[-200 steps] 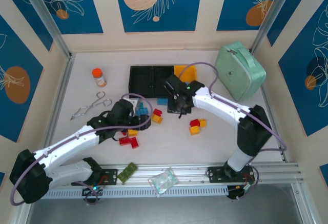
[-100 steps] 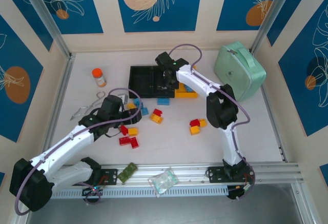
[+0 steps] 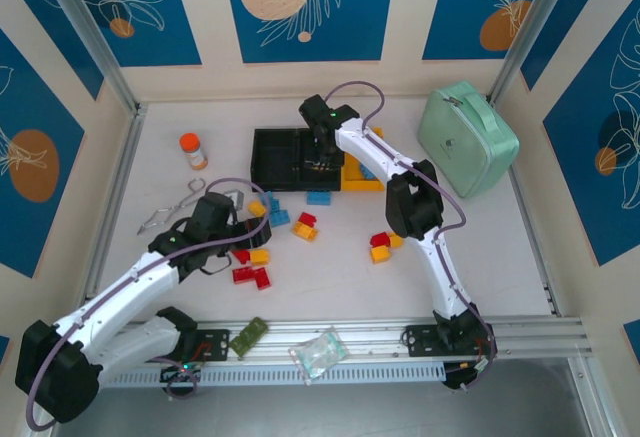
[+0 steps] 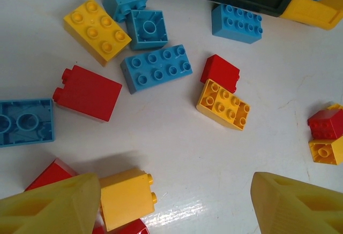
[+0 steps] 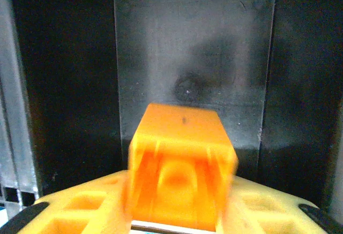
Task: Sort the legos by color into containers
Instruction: Place the lego in the container.
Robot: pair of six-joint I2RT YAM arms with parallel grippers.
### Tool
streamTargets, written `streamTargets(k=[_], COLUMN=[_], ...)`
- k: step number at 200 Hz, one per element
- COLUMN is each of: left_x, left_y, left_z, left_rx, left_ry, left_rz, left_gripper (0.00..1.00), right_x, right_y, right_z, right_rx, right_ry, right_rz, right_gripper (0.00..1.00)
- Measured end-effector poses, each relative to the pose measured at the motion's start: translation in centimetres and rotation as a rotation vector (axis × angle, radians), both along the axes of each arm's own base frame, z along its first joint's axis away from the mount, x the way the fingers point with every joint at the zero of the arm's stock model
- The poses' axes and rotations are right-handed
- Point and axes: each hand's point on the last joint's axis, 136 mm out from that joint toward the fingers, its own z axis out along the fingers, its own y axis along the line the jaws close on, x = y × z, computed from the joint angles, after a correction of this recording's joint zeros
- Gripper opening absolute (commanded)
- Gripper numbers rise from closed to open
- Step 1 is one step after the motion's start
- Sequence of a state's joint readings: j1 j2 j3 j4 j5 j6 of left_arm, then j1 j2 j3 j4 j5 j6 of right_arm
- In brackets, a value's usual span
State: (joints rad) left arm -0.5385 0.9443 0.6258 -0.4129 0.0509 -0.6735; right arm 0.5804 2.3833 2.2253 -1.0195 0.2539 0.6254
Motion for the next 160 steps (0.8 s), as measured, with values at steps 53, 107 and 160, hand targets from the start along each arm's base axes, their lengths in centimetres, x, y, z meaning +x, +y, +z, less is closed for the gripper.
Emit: streamTargets(k=[53, 107, 160], left_x=[-0.3, -0.9, -1.6], left_y=[0.2, 0.9, 2.2], left_z=[0.3, -0.2, -0.6], left_rx=[-0.004, 0.019, 0.059], left_ry=[-0.002, 0.023, 0.046], left_rz=[0.004, 0.021, 0.060], left_gripper=[0.74, 0.74, 0.74], right_x=[-0.3, -1.7, -6.1], right_y=[-0.1, 0.5, 0.0], right_z=[-0.1, 1.3, 7.1], right_rx=[-0.010, 0.004, 0.094], right_ry=[0.011, -0.015, -0.125], right_rz=[0.008, 0.041, 0.086], right_gripper=[0.46, 0.47, 0.48])
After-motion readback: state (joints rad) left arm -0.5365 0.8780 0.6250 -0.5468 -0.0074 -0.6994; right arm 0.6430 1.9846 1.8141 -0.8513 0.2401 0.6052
